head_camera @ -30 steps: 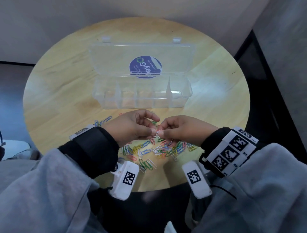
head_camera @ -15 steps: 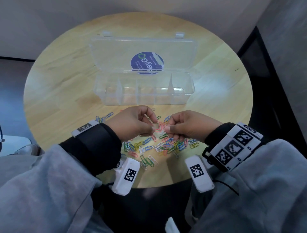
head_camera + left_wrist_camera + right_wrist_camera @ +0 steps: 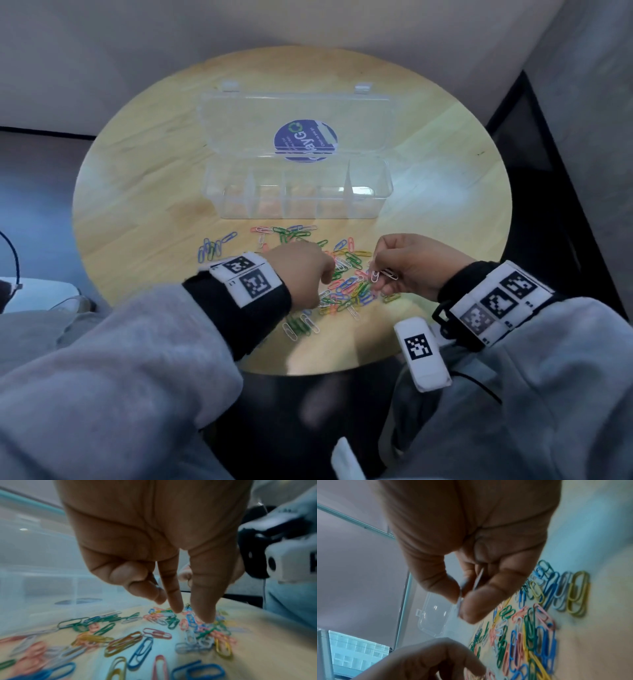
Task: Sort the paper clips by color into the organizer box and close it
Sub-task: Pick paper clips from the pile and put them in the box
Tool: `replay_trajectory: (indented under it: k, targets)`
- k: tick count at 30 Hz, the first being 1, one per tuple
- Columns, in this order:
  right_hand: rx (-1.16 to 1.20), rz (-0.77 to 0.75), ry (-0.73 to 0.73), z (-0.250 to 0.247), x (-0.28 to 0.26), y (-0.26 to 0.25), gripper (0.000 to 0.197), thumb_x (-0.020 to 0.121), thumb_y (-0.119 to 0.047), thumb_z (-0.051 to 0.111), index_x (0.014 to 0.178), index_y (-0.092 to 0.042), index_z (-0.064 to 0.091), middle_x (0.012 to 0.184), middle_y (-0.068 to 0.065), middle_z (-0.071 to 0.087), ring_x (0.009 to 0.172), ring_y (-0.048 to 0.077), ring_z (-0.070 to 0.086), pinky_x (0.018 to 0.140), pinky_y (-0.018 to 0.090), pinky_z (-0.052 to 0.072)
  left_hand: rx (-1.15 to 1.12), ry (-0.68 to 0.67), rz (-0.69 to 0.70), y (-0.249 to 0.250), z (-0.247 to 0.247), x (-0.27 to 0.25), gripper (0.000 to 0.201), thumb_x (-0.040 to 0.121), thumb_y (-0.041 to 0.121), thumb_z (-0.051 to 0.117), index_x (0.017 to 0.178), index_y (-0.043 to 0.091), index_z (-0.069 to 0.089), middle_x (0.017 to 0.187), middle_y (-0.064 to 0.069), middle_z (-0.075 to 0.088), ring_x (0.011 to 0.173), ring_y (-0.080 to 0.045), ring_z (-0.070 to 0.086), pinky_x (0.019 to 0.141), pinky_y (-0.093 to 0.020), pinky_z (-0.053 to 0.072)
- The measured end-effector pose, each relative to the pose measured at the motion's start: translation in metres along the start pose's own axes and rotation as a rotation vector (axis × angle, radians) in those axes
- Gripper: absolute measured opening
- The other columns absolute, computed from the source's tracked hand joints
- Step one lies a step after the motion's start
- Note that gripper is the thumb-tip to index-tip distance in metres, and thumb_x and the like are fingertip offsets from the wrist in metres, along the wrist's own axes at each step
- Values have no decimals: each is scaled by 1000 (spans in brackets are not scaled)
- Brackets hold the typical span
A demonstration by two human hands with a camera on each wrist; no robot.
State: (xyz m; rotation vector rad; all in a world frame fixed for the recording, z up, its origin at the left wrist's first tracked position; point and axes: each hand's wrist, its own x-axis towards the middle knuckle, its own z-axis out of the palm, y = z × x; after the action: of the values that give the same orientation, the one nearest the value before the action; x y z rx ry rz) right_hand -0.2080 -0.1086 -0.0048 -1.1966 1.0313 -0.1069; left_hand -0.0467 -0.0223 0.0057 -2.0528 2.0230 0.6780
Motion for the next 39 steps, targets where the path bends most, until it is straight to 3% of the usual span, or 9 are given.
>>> replay_trajectory:
  k: [5,10,13,21,25,29,31,33,39]
  targets:
    - [-48,9,9,-1,-8,4,23,89,7,41,74,-7,52,59,8,47,39,10,53,38,17,45,161,-113,-35,18,0,8,33,87,11,57,119,16,59,111,-3,59,92,-21,53,69,-27,38]
    - [-599,38,-79,7,-16,4,15,85,-5,49,74,-13,56,61,5,54,52,17,53,47,20,45,211,-170,-100,18,3,9,26,87,10,54,110,11,65,91,-2,55,80,-20,49,64,-25,38]
    - [-958,-35,-51,13,-20,-2,6,81,-18,62,76,-16,58,62,-4,52,53,10,47,50,19,38,197,-210,-141,16,-2,9,24,89,15,55,110,11,65,89,0,57,70,-17,51,45,-19,36]
    - [-1246,-51,-19,28,-9,8,26,76,-33,70,67,-17,51,73,0,54,68,17,50,61,26,40,197,-202,-178,14,-3,12,21,83,18,63,101,10,69,74,0,56,44,-10,41,28,-13,30]
    - [-1363,-56,16,37,-2,13,28,79,-35,68,68,-17,50,76,1,54,73,20,51,59,25,39,190,-227,-170,15,-3,15,22,82,15,65,103,10,69,85,-3,60,45,-11,42,21,-6,22]
    - [-1410,-106,62,41,4,12,7,84,-18,57,80,-12,58,77,4,54,73,23,51,63,27,39,242,-219,-146,14,1,16,18,80,15,62,96,12,69,81,0,58,51,-13,45,31,-16,34]
    - [-1418,-108,58,41,6,12,9,83,-12,51,81,-12,59,79,6,56,72,23,50,62,27,39,283,-216,-125,16,2,16,7,78,17,63,76,11,64,66,0,52,52,-15,44,41,-22,34]
    - [-1403,-94,41,39,6,12,9,81,-11,50,79,-12,59,79,7,56,71,23,51,60,26,41,326,-236,-100,18,3,17,26,79,20,65,58,12,50,56,0,45,48,-14,41,44,-23,34]
    - [-1141,-15,10,24,-2,6,8,73,-12,57,67,-16,58,67,2,56,62,18,50,56,23,41,310,-209,-97,15,3,16,30,79,22,65,55,12,50,53,1,45,46,-13,41,43,-22,35]
